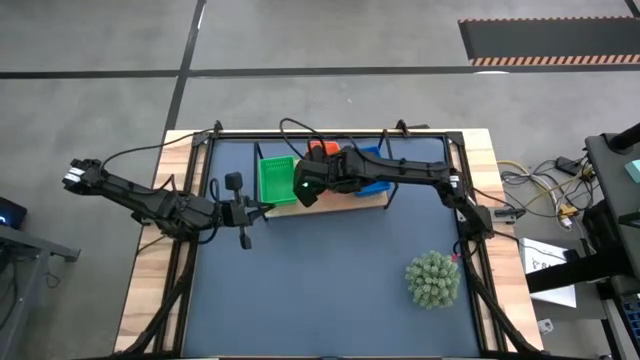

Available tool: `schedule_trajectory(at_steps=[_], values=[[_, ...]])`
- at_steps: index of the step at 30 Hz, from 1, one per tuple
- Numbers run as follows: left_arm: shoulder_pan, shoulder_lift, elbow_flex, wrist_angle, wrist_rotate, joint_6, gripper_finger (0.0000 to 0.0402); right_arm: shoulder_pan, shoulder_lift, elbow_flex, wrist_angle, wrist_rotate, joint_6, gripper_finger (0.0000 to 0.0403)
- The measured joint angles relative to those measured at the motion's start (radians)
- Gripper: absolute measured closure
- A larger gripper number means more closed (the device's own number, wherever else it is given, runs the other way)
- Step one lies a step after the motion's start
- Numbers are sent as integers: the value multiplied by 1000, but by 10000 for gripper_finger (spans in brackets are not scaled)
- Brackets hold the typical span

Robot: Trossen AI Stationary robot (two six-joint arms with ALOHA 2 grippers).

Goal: Stack baskets on shelf by color
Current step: Stack the orange basket on top of the orange basket on the shelf

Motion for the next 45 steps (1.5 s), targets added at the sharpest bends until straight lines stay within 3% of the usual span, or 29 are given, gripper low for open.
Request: schedule_trajectory(at_steps=[3, 7, 9, 15, 22, 31, 40, 45], values=[[0, 0, 0, 1, 0, 0, 402, 0, -7, 0, 20, 61, -54, 294], [0, 0, 1, 1, 1, 0, 402, -11, -6, -32, 66, 84, -132, 375], [0, 0, 0, 1, 1, 0, 402, -18, -6, -54, 88, 84, -144, 386], [0, 0, 0, 1, 1, 0, 402, -44, -6, -133, 125, 79, -145, 394], [0, 0, 0, 1, 1, -1, 402, -47, -4, -211, 231, -29, -146, 394], [0, 0, 0, 1, 2, -4, 402, -53, -43, -172, 236, 47, -178, 394], [0, 0, 0, 0, 2, -4, 402, -69, -26, -282, 284, 3, -171, 394], [0, 0, 0, 1, 2, -5, 402, -68, -24, -256, 279, -15, -181, 394]])
